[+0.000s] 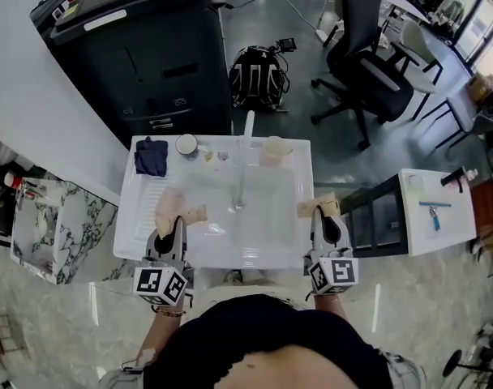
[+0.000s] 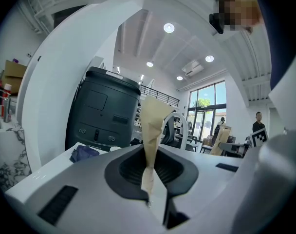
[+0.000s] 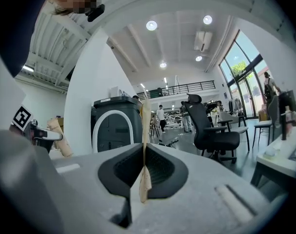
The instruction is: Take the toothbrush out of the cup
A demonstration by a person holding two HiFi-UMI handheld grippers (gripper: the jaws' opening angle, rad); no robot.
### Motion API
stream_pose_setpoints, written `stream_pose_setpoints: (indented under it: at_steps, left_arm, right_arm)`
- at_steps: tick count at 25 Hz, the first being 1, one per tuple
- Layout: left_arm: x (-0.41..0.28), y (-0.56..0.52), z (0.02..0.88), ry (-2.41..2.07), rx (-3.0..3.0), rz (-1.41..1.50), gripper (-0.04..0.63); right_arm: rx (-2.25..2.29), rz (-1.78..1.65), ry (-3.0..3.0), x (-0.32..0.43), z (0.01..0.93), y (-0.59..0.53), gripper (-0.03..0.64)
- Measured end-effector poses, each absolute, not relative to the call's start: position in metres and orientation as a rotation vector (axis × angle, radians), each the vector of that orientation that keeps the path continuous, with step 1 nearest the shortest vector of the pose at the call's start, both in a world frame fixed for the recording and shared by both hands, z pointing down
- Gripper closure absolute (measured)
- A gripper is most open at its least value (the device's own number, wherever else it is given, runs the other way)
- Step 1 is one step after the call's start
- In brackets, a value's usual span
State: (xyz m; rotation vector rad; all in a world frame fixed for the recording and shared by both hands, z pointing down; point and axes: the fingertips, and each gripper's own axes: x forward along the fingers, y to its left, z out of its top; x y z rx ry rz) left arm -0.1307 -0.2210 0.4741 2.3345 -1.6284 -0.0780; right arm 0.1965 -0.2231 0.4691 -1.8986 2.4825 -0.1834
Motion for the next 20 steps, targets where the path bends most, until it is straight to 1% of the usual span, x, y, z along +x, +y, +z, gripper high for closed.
stream_pose_setpoints:
  at_steps: [10, 20]
  left_arm:
    - [-0.137, -0.218, 0.472, -1.668, 2.314, -0.072, 0.563]
    - [-0.143, -0.218, 0.473, -1.687, 2.3, -0.064, 0.563]
  right_arm:
    - [-1.924, -0.316, 2.492, 0.193, 0.499, -0.227, 0.607]
    - [-1.905, -0.329, 2.516, 0.187, 0.505, -0.235, 0.607]
